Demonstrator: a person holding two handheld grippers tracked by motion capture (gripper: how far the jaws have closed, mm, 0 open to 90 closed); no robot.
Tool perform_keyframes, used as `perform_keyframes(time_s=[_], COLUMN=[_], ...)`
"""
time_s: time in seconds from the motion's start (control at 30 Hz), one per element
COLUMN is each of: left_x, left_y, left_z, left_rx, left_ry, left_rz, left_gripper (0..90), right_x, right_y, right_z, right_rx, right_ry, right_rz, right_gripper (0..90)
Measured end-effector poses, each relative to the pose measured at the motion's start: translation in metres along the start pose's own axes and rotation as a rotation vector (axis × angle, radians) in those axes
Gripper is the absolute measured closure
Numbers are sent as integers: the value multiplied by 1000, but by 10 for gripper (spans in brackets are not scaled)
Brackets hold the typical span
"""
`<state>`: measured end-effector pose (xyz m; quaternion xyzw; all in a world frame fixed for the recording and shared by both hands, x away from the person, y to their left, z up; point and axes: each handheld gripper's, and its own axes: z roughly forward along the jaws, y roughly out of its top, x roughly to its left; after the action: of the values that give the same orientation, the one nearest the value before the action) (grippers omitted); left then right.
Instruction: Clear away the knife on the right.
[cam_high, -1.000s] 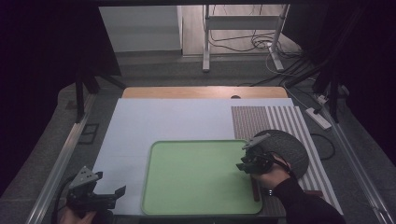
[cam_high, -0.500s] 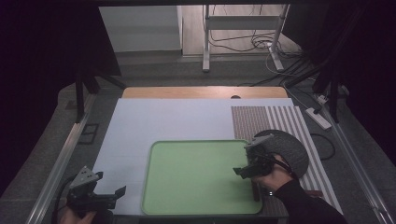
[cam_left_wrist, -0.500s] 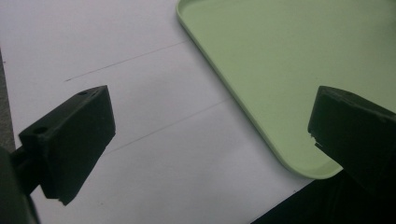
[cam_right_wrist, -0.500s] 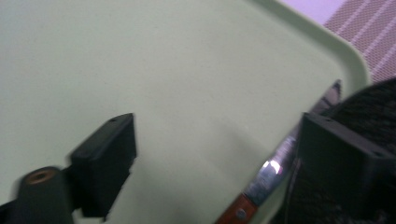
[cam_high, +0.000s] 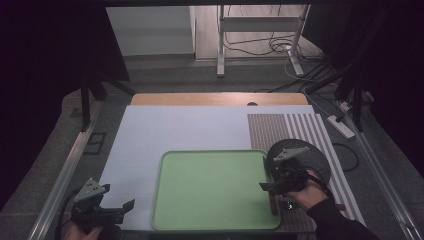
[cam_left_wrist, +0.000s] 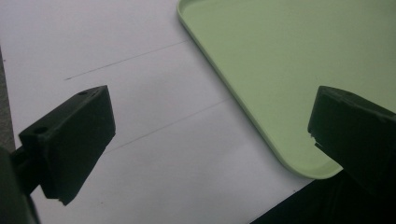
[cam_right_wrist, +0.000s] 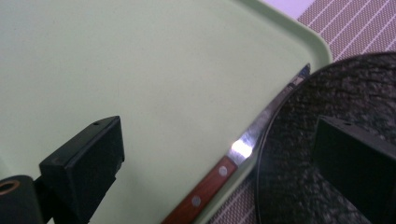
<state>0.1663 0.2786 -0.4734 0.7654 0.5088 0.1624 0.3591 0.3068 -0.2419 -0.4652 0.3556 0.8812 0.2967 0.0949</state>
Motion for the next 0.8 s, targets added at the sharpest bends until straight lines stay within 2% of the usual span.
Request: perform_keyframes(time_s=[0.17, 0.43, 0.8], left_x=[0, 0, 0], left_y=[0, 0, 0], left_z=[0, 0, 0], left_rx=[1, 2, 3], left_ry=[0, 1, 2], left_rz=[0, -2, -1], left_gripper=[14, 14, 15], right_x=[-1, -5, -11], right_y=[-8, -21, -44], right_z=[-7, -23, -43], right_rx=[-3, -38, -78], right_ry=[-15, -43, -99], right_rz=[5, 24, 70], right_gripper=[5, 4, 0])
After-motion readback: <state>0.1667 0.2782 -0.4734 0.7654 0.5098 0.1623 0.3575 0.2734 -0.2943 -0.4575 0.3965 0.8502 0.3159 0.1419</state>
